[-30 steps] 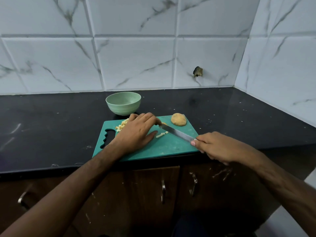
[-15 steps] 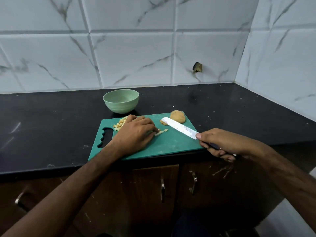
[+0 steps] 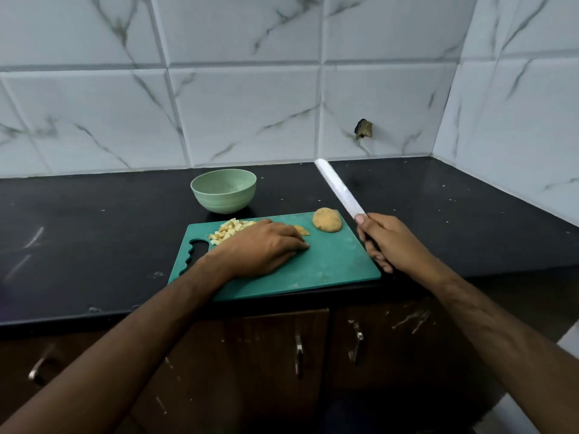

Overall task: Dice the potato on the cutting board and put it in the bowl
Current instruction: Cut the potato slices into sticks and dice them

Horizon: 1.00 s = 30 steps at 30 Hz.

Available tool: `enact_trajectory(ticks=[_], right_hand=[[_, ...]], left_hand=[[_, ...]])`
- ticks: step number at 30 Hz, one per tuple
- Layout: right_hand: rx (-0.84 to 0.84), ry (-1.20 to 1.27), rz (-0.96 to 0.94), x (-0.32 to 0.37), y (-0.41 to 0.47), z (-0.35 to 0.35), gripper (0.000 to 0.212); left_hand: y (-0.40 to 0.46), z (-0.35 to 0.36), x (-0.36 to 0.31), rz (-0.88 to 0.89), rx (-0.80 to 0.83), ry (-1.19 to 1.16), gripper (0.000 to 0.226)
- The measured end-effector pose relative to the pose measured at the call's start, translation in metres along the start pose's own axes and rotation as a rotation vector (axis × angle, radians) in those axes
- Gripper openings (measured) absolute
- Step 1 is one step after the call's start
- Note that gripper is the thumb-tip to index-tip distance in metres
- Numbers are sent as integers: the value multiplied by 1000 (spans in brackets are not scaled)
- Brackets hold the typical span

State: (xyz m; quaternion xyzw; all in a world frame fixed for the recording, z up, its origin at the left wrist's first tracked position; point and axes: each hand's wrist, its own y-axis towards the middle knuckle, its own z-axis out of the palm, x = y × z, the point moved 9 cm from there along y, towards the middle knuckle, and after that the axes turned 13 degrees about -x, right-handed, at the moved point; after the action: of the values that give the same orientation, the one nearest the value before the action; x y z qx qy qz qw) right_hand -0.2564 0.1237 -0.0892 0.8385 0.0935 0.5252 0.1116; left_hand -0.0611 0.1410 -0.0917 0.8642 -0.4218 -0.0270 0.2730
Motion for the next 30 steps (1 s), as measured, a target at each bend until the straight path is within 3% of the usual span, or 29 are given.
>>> enact_trajectory(ticks=[6,11,14,16,20,24,30], right_hand=[[-91,210,48,-10,8,-4,43],[-80,186,15,-8,6,0,44],[-86,179,5,-8,6,-1,44],[-84,185,5,-8,6,-1,44],[-81,183,-2,-9,6,-1,44],[-77,192,-5,-10,8,-1,45],[-85,183,-16,-9,6,-1,44]], left_hand=[[-25,-27,33,-83,-183,216,33],[-18,-42,54,-292,-275,54,20],[0,-26,33,-220,-144,-125,19],[3,-12,20,-170,-58,-89,16],[-5,-17,27,-209,-129,46,4],[-10,-29,45,-285,-162,204,8],[18,-2,34,-311,-60,112,38]])
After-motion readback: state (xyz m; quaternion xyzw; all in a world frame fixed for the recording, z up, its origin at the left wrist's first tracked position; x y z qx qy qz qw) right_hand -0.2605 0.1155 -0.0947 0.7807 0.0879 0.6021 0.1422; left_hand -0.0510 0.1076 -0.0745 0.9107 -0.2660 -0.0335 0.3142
